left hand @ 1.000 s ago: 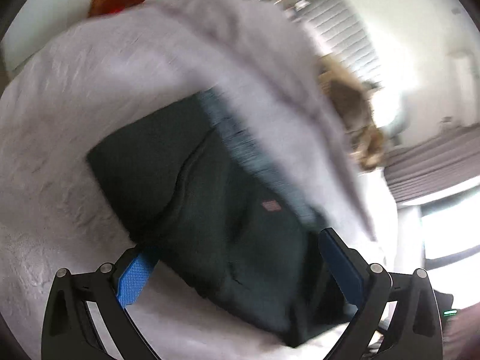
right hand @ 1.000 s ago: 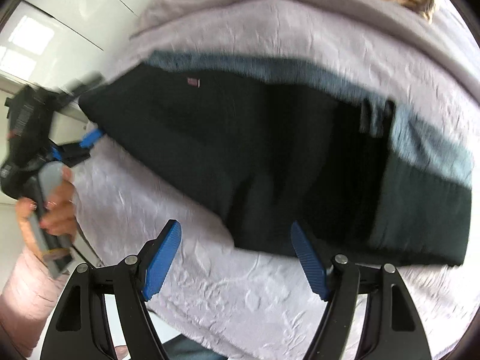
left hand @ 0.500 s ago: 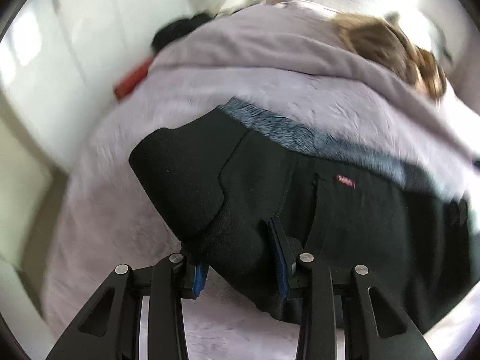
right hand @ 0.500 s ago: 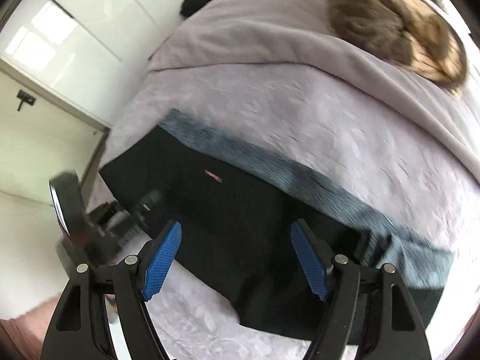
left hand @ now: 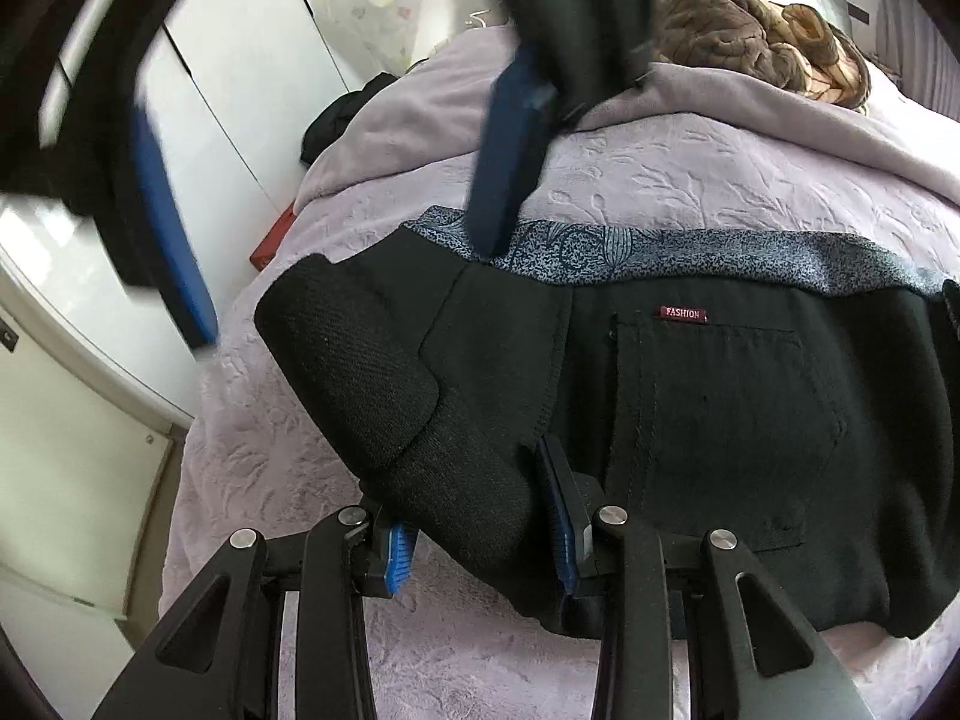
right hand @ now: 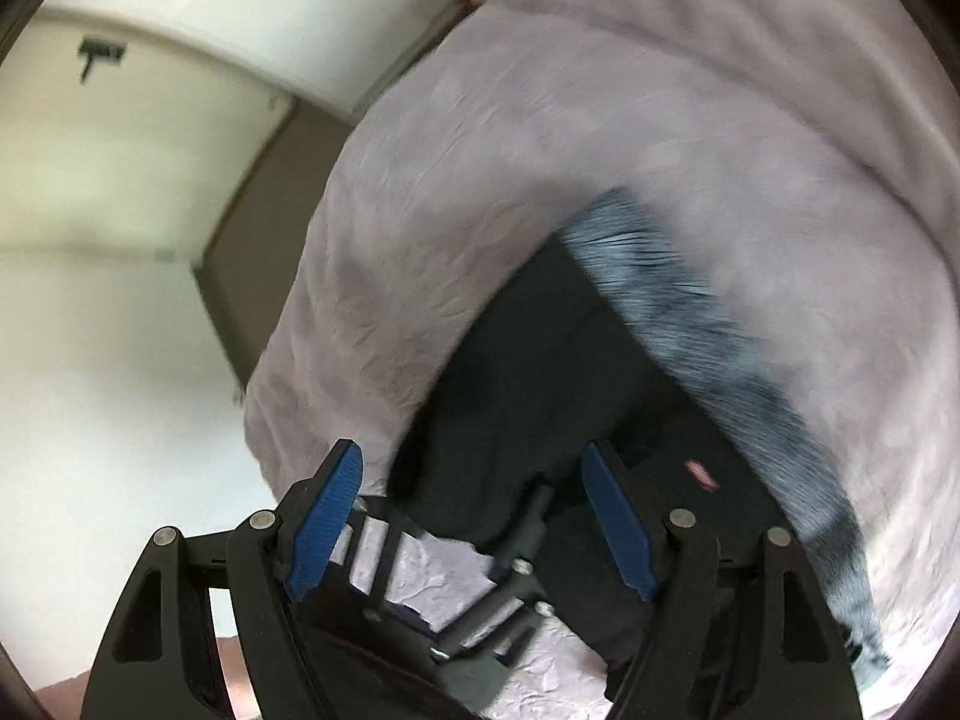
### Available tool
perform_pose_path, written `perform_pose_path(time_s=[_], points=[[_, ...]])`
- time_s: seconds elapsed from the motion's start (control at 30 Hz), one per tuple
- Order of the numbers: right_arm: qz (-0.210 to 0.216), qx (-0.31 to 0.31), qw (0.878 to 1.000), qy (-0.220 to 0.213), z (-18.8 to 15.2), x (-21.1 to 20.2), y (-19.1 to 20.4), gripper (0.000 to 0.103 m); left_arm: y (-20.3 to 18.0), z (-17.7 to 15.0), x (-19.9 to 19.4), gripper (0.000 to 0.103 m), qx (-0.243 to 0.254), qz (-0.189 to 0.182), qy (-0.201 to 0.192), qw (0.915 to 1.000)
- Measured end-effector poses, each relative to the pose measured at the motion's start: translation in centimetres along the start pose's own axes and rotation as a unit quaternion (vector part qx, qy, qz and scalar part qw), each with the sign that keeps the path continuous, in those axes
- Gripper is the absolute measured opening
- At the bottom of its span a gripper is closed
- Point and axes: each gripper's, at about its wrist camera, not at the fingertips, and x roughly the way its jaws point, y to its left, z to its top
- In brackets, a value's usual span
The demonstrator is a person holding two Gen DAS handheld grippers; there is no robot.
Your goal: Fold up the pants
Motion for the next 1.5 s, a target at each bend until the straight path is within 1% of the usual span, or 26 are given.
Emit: perform_pose_path(time_s=[0.1,0.17,0.2,0.23,0.27,0.3,0.4,0.47,0.57,0.67,0.73,0.83,0.93,1.07,1.13,1.27,1.3,1.37,1.4,1.5], points=[[-0.023,-0.016,0.999,0.040,1.3,2.6,0.9,0.079,-0.3,0.1,-0.1,0.038,0.004,0.004,-0.002,1.0000],[-0.028,-0.007,0.998,0.062,1.3,3.7,0.6,0.079,-0.4,0.2,-0.2,0.038,0.006,0.005,-0.001,1.0000],[-0.029,0.001,0.997,0.068,1.3,4.1,0.2,0.068,-0.4,0.2,-0.2,0.038,0.006,0.001,0.004,1.0000],[-0.024,0.005,0.997,0.069,1.4,4.3,0.0,0.034,-0.5,0.2,-0.3,0.038,0.008,0.000,0.006,0.9999],[-0.011,0.015,0.998,0.065,1.2,4.2,-0.5,0.027,-0.8,0.2,-0.8,0.038,0.015,-0.002,-0.001,0.9999],[-0.007,0.020,0.998,0.054,0.8,3.7,-1.0,0.022,-1.1,0.2,-1.2,0.038,0.022,0.000,-0.006,0.9997],[0.027,0.027,0.999,0.015,-1.0,1.6,-2.3,0.020,-2.0,0.7,-3.2,0.038,0.043,0.000,-0.025,0.9988],[0.061,0.037,0.997,-0.013,-2.7,-0.4,-3.5,0.020,-2.6,1.6,-5.1,0.038,0.054,-0.005,-0.041,0.9977],[0.115,0.057,0.990,-0.062,-5.5,-3.8,-5.5,0.019,-3.7,2.8,-8.0,0.038,0.068,-0.020,-0.067,0.9952],[0.165,0.076,0.977,-0.114,-8.9,-7.2,-7.9,0.020,-5.5,4.1,-11.1,0.038,0.081,-0.036,-0.087,0.9922],[0.192,0.089,0.967,-0.144,-11.3,-8.9,-9.5,0.020,-6.9,4.8,-12.9,0.038,0.090,-0.047,-0.099,0.9899],[0.231,0.108,0.947,-0.197,-15.9,-11.8,-12.3,0.020,-9.6,6.0,-15.8,0.038,0.103,-0.071,-0.114,0.9856],[0.251,0.121,0.930,-0.240,-20.2,-13.7,-14.8,0.020,-13.3,6.7,-18.2,0.038,0.126,-0.096,-0.121,0.9799],[0.263,0.152,0.907,-0.293,-27.2,-15.3,-19.3,0.020,-19.4,7.1,-20.6,0.038,0.167,-0.140,-0.117,0.9691],[0.268,0.172,0.895,-0.312,-30.4,-15.5,-21.7,0.020,-22.5,6.9,-21.2,0.038,0.188,-0.155,-0.112,0.9633],[0.278,0.219,0.868,-0.348,-37.0,-14.9,-27.0,0.020,-29.0,5.7,-21.7,0.038,0.241,-0.181,-0.105,0.9479],[0.279,0.230,0.863,-0.353,-38.0,-15.1,-28.4,0.020,-30.6,5.2,-21.7,0.038,0.256,-0.185,-0.101,0.9435],[0.282,0.253,0.852,-0.362,-40.5,-13.8,-30.7,0.020,-33.3,4.2,-21.6,0.038,0.280,-0.189,-0.094,0.9365],[0.286,0.267,0.845,-0.365,-41.8,-13.0,-31.8,0.020,-34.1,3.8,-21.2,0.038,0.290,-0.190,-0.089,0.9336],[0.295,0.299,0.831,-0.364,-44.1,-10.4,-34.3,0.020,-37.1,1.9,-20.1,0.038,0.317,-0.194,-0.066,0.9260]])
